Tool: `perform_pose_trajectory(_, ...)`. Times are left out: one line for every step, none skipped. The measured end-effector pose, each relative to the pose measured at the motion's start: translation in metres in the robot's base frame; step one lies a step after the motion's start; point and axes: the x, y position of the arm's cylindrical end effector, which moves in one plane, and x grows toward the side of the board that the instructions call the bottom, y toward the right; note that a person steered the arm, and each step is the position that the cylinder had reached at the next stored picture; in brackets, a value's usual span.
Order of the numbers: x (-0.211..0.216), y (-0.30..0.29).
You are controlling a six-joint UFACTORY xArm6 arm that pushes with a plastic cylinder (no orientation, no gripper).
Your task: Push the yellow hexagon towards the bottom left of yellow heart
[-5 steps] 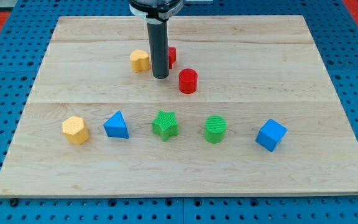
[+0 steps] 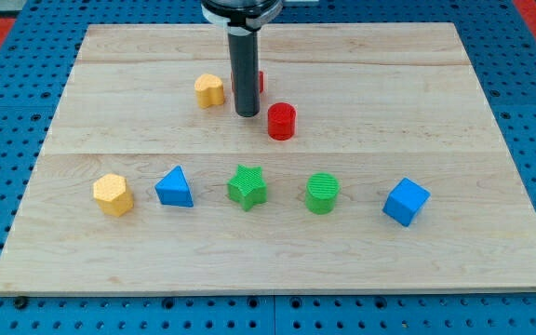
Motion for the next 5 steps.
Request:
perform_pose_trajectory(-0.007, -0.008)
perform_pose_trajectory(-0.008, -0.041)
perform_pose_trajectory(-0.008, -0.064)
perform_pose_trajectory(-0.005, -0.064)
perform_pose_trajectory(-0.003, -0.096)
